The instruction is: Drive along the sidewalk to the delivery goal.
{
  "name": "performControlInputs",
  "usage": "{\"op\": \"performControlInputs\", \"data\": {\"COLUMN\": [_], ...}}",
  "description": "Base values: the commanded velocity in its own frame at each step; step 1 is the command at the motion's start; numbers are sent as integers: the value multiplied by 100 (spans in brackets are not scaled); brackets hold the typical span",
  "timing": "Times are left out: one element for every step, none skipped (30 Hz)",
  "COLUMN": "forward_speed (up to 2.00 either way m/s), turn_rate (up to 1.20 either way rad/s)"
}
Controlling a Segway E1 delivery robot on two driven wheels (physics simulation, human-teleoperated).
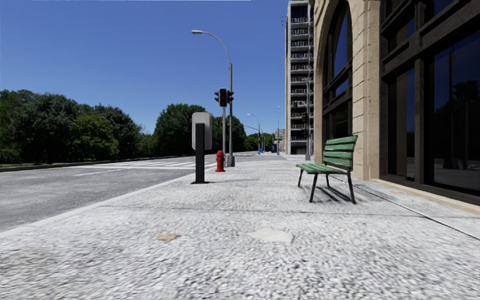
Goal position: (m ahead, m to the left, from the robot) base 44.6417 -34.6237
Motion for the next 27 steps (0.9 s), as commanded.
{"op": "performControlInputs", "data": {"forward_speed": [200,200,200,200,200,200,200,200,200,200,200,200,200,200,200,200,200,200,200,200,200,200,200,200,200,200,200], "turn_rate": [0,0,0,0,0,0,0,0,0,0,0,0,0,0,0,-27,-27,-27,-27,-27,-23,-23,-6,0,0,0,0]}}
